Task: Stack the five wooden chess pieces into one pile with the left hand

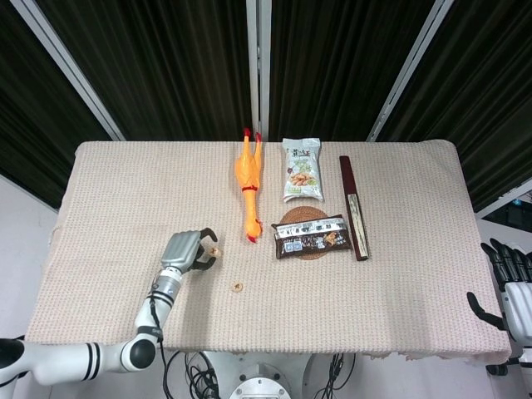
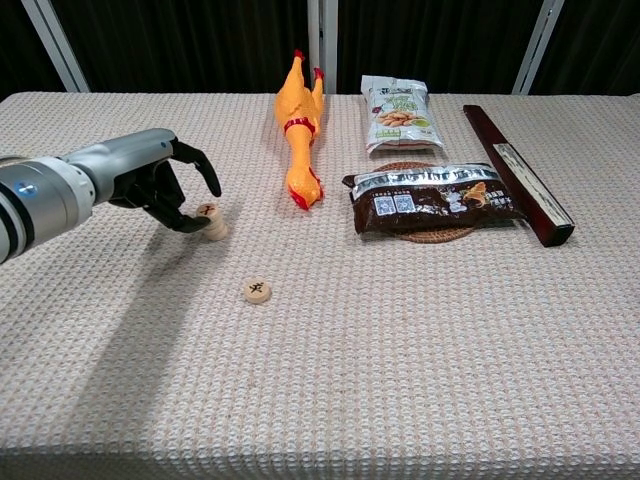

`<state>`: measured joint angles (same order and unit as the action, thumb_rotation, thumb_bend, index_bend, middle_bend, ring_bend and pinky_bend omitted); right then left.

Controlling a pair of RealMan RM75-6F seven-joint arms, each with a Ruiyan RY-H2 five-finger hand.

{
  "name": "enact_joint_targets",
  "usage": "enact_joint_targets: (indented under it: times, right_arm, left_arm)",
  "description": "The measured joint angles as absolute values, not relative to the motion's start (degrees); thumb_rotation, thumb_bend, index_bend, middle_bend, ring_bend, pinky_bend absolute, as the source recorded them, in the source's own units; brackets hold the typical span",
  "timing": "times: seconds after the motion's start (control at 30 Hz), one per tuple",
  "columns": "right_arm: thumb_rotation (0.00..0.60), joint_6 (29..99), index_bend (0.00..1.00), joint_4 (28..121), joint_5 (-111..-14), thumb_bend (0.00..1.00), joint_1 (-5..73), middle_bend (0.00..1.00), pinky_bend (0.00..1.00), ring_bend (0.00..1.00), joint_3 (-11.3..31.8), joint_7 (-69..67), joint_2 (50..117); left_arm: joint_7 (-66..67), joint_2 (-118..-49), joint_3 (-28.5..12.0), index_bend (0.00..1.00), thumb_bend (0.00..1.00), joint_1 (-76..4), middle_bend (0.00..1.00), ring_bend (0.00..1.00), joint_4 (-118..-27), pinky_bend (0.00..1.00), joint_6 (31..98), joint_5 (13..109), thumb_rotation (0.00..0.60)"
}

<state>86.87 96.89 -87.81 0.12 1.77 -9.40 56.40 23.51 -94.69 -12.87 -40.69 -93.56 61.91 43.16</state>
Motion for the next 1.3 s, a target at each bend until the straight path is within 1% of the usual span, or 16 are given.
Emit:
enact_joint_targets:
  times: [0.13, 0.23, 0.4, 0.47, 0.57, 0.87, 1.13, 1.3]
  right_arm:
    - [0.6, 86.6, 0.0, 96.86, -87.76, 0.29, 0.24, 0.0, 0.0, 0.0, 1.77, -9.43, 56.39]
    - [0.6, 86.41, 0.0, 96.91, -87.84, 0.29, 0.34, 0.0, 0.0, 0.0, 1.72, -9.33, 56.4]
    - [0.6, 86.96, 0.0, 97.09, -88.42, 0.29, 0.15, 0.0, 0.0, 0.0, 1.55, -9.26, 56.39]
    - [0.6, 87.31, 0.0, 97.13, -88.68, 0.29, 0.0, 0.0, 0.0, 0.0, 1.47, -9.36, 56.35]
    - [0.6, 87.84, 0.0, 97.1, -89.1, 0.29, -0.24, 0.0, 0.0, 0.0, 1.35, -9.73, 56.24]
    - [0.6, 88.34, 0.0, 96.4, -89.48, 0.3, -0.5, 0.0, 0.0, 0.0, 1.25, -11.83, 55.68]
    - [0.6, 88.34, 0.0, 96.23, -89.43, 0.3, -0.54, 0.0, 0.0, 0.0, 1.25, -12.15, 55.4]
    - [0.6, 88.53, 0.0, 96.31, -89.49, 0.3, -0.64, 0.0, 0.0, 0.0, 1.22, -11.92, 55.47]
  left_arm:
    - [23.49, -93.67, -12.28, 0.36, 0.29, -39.83, 1.0, 1.0, -96.25, 1.0, 63.86, 45.16, 0.6]
    - [23.42, -92.83, -11.23, 0.39, 0.29, -38.81, 1.0, 1.0, -99.15, 1.0, 65.87, 48.28, 0.6]
    - [24.16, -92.33, -7.24, 0.39, 0.29, -37.05, 1.0, 1.0, -103.5, 1.0, 68.2, 54.0, 0.6]
    - [24.87, -93.08, -5.37, 0.38, 0.29, -36.54, 1.0, 1.0, -103.98, 1.0, 68.48, 55.32, 0.6]
    - [25.63, -95.32, -4.22, 0.37, 0.29, -36.16, 1.0, 1.0, -103.1, 1.0, 68.57, 56.13, 0.6]
    - [28.0, -101.22, -3.74, 0.38, 0.29, -36.3, 1.0, 1.0, -97.21, 1.0, 66.89, 56.47, 0.6]
    - [27.12, -101.95, -4.23, 0.42, 0.29, -35.6, 1.0, 1.0, -95.81, 1.0, 65.88, 55.58, 0.6]
    - [25.41, -101.83, -4.27, 0.43, 0.29, -35.03, 1.0, 1.0, -95.82, 1.0, 64.98, 56.17, 0.6]
